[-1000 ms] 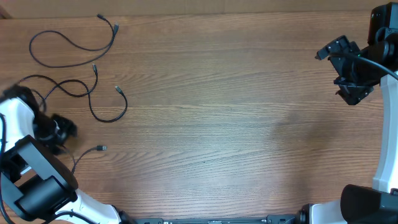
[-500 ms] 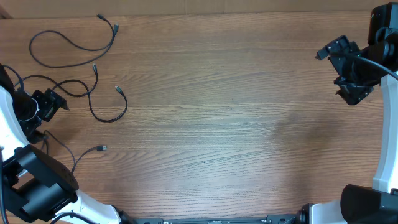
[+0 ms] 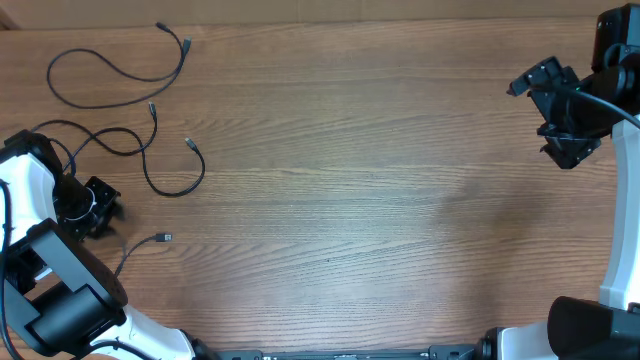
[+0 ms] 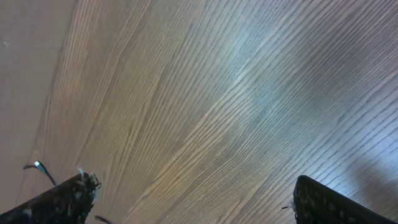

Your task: Untangle cables

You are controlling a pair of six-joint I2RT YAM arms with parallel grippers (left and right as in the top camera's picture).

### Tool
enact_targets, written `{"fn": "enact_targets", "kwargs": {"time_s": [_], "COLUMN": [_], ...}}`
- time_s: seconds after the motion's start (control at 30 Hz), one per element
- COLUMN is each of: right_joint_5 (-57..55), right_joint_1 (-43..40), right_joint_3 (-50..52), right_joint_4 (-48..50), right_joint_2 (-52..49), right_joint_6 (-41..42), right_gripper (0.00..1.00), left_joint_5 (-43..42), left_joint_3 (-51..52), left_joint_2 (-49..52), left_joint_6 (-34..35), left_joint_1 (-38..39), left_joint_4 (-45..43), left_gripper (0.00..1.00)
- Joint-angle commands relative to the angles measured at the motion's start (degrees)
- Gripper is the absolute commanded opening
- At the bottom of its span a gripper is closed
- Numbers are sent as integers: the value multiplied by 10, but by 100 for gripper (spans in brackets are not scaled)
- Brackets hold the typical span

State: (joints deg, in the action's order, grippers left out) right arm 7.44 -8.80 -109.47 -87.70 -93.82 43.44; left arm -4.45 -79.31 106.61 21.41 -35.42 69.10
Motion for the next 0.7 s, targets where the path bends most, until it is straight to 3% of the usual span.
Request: {"fn": "enact_targets", "kwargs": {"time_s": [0.0, 0.17, 0.33, 0.53, 0.67], "right_joint_5": [-5, -5, -5, -5, -5], "right_joint_1": [1, 1, 1, 1, 1], "right_joint_3": [-4, -4, -4, -4, -4], "right_joint_4": [2, 2, 2, 2, 2], "right_joint_2": [2, 2, 2, 2, 2], "right_joint_6": [-4, -4, -4, -4, -4], "right_gripper": [100, 100, 100, 100, 100], "left_joint_5": [34, 70, 216, 264, 336], "left_joint_3": [-25, -123, -229, -223, -195], "left_joint_2": [-10, -10, -10, -9, -9], "left_joint_6": [24, 24, 24, 28, 81], "left_joint_1": [3, 3, 7, 10, 11], "left_joint_4": [12, 84, 157, 151, 148], "left_gripper": [4, 4, 4, 4, 4]}}
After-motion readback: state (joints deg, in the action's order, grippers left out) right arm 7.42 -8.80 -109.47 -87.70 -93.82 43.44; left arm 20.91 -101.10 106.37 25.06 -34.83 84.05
